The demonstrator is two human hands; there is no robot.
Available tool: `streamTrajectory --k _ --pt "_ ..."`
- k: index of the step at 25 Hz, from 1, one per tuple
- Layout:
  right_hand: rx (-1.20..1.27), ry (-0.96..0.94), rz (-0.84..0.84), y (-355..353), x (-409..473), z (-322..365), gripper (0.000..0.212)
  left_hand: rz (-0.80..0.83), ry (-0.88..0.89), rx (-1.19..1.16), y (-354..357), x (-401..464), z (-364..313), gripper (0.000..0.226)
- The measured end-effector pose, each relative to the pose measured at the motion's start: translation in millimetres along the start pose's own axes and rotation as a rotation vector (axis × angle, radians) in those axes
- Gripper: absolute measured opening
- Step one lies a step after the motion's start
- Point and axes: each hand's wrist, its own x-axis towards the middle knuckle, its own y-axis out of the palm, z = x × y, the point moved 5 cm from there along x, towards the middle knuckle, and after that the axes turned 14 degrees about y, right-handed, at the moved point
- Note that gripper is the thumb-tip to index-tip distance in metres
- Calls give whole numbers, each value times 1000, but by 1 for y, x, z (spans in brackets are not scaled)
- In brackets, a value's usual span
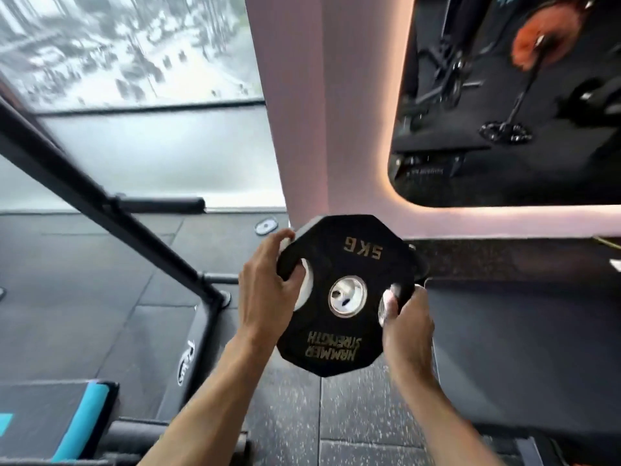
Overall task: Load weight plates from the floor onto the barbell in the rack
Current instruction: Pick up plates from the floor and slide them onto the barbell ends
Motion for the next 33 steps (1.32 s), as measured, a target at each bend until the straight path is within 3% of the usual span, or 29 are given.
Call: streamTrajectory --k 5,10,14,21,26,33 --pt "190 -158 -147 -92 -61 119 21 -143 284 -55 -125 46 -126 43" --pt "260 -301 -240 -186 -136 219 25 -287 363 -129 -242 62 -221 44" --pt "296 -438 -340 -263 -207 257 25 -388 396 -233 -315 45 -277 42" --pt "261 -508 -510 -354 -284 275 37 -418 432 -287 -373 3 -360 44" --pt "359 -552 -477 -393 -332 285 36 -428 540 -165 -424 -45 -427 49" --pt "395 -600 -289 -412 -400 318 33 -467 480 -128 -498 -71 -456 49"
